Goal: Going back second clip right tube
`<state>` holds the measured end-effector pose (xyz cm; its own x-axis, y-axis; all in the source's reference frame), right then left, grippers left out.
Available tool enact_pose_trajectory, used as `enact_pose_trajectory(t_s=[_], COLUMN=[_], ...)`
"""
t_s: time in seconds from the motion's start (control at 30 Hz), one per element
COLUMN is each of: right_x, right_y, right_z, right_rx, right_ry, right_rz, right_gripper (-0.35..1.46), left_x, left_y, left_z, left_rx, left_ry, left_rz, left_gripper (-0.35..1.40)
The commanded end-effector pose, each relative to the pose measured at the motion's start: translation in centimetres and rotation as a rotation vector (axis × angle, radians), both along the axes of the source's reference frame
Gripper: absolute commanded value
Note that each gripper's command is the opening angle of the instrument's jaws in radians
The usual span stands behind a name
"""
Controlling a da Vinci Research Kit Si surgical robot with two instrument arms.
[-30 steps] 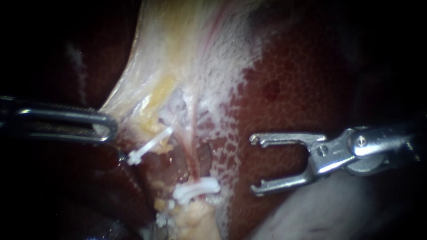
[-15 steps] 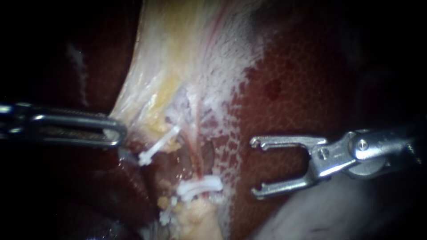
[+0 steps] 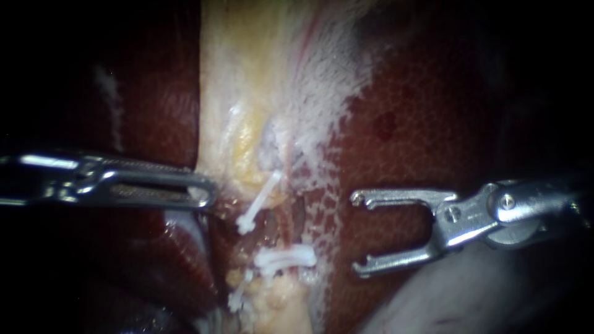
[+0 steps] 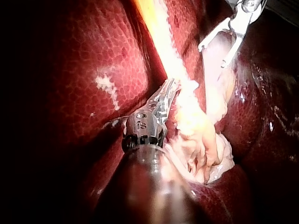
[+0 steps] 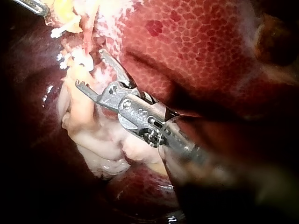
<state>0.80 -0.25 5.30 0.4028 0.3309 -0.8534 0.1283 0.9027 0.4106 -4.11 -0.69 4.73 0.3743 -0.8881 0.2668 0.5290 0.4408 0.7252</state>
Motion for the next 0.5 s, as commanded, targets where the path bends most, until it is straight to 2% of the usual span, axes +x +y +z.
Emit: enact_pose_trajectory(t_s=[0.03,0.5], right_x=[0.00,-0.01], right_y=[0.00,0.00], right_z=[0.00,-0.02], right_rx=[0.000,-0.004], right_ry=[0.000,0.002], right_rz=[0.000,-0.002], right_gripper=[0.60,0.60], left_x=[0.00,0.00], left_y=[0.00,0.00], left_z=[0.00,0.01], left_rx=[0.000,0.000], left_ry=[0.000,0.002], left_rz=[0.001,0.004], left_gripper=[-0.35,-0.35])
